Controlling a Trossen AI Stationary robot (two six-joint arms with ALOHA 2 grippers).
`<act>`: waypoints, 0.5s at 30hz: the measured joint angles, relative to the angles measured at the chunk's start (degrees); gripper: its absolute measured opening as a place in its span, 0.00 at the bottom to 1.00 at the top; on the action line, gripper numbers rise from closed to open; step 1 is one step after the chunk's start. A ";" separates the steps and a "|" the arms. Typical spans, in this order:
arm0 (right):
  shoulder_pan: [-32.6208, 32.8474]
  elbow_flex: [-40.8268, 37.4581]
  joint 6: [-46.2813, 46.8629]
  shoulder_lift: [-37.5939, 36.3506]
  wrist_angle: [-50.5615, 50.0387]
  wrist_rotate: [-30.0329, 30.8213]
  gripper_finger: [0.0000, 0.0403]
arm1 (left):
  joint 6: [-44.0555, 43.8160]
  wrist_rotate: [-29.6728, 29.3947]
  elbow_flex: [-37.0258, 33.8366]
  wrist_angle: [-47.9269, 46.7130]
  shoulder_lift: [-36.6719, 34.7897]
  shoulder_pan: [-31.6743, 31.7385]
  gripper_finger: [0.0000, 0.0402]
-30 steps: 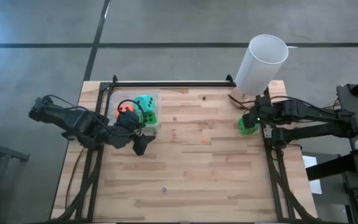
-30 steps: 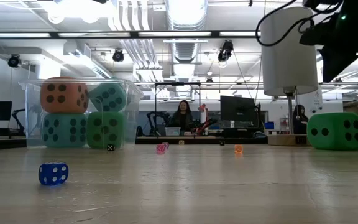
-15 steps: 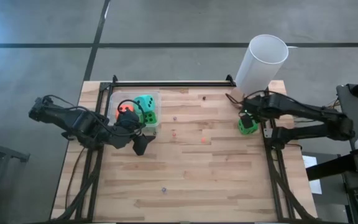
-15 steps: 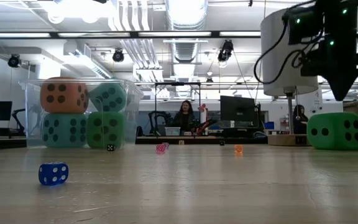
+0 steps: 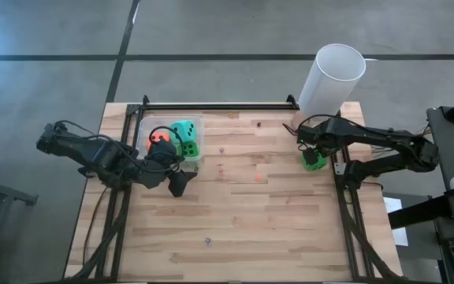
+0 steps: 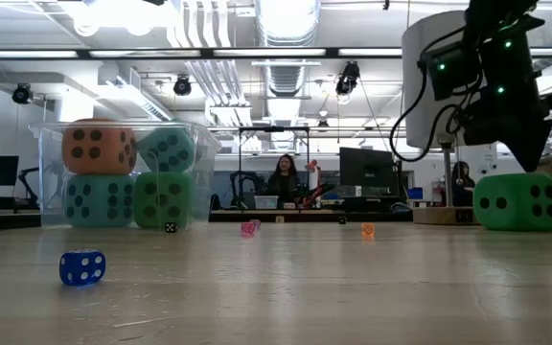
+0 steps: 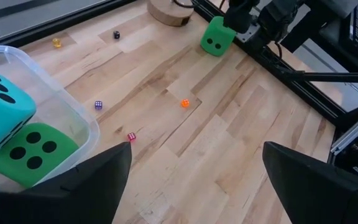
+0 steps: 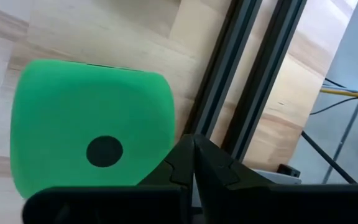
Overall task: Pick & Place Dice
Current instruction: Put the green large dice into the transparent bin
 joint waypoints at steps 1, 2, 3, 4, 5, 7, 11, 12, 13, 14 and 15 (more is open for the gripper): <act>0.00 0.00 -0.01 0.55 0.18 0.00 0.02 | 0.00 0.02 0.00 0.01 0.00 0.00 0.91; 0.02 0.00 -0.01 1.07 0.33 0.00 0.02 | 0.00 0.00 0.00 -0.01 0.00 0.00 0.90; 0.04 0.00 -0.02 1.53 0.60 0.00 0.02 | 0.00 0.01 0.00 0.00 0.00 0.00 0.90; 0.05 0.00 -0.02 1.95 1.09 0.00 0.02 | 0.01 0.00 0.00 -0.01 0.00 0.00 0.90; 0.07 -0.01 -0.02 2.34 1.65 -0.04 0.02 | 0.00 0.02 0.00 0.01 0.00 0.00 0.90; 0.07 0.00 -0.43 3.02 2.84 -0.95 0.02 | 0.00 0.00 0.00 0.01 0.00 0.00 0.90; 0.19 0.00 -1.73 3.93 4.12 -1.79 0.02 | 0.02 0.02 0.00 -0.01 0.00 0.00 0.90; 0.25 0.00 -1.75 4.13 4.31 -1.77 0.02 | 0.02 0.02 0.00 -0.01 0.00 0.00 0.91; 0.35 0.02 -1.75 4.24 4.49 -1.77 0.02 | 0.02 0.02 0.00 0.01 0.00 0.00 0.91; 0.49 0.08 -1.75 4.29 4.57 -1.85 0.02 | 0.02 0.02 0.00 0.01 0.00 0.00 0.91; 0.63 0.18 -1.73 4.27 4.84 -2.03 0.02 | 0.02 0.02 0.00 -0.01 0.00 0.00 0.91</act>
